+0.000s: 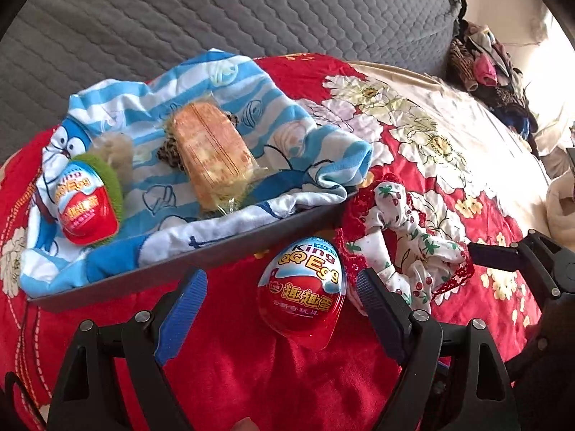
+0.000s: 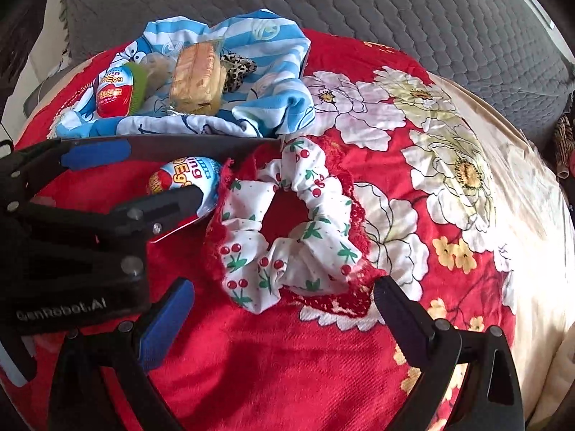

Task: Organize objects
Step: 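Move the left tool to the second red egg while the right tool approaches the cherry-print scrunchie, then grasp the red egg with the left tool while the right tool grasps the white cherry-print scrunchie, then lift the red egg with the left tool while the right tool carries the scrunchie over the tray, then lower the red egg and the scrunchie onto the shirt in the tray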

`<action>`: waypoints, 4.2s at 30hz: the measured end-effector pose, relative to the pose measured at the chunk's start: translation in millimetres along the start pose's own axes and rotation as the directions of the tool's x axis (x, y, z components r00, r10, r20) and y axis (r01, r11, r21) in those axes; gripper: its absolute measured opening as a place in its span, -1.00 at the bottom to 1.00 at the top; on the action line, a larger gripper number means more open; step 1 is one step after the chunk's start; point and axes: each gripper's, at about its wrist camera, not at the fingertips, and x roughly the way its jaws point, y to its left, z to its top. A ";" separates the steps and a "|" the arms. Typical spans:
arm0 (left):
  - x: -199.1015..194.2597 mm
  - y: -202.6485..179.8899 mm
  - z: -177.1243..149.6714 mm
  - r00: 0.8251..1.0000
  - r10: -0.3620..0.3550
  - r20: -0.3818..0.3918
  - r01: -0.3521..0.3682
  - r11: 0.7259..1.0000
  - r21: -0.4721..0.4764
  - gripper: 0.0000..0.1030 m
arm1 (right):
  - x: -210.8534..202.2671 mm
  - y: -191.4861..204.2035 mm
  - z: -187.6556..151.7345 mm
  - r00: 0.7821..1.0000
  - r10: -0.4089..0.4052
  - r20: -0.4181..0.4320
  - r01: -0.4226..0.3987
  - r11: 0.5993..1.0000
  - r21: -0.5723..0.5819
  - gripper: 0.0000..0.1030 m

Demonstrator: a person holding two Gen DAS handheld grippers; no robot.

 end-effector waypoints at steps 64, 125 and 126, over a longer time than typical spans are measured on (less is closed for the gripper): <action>-74.3 41.4 -21.0 0.993 0.003 0.119 0.006 0.997 -0.075 0.03 | -52.7 5.6 22.8 0.949 0.267 0.171 -0.279 0.959 0.055 -0.61; -88.8 116.4 40.6 0.963 0.185 0.196 -0.152 0.973 -0.171 0.03 | -56.9 74.0 121.6 0.924 0.270 0.273 -0.271 0.962 -0.033 -0.62; -84.1 119.6 42.9 0.963 0.185 0.194 -0.152 0.973 -0.176 0.03 | -54.8 74.1 123.9 0.924 0.269 0.273 -0.270 0.962 -0.032 -0.62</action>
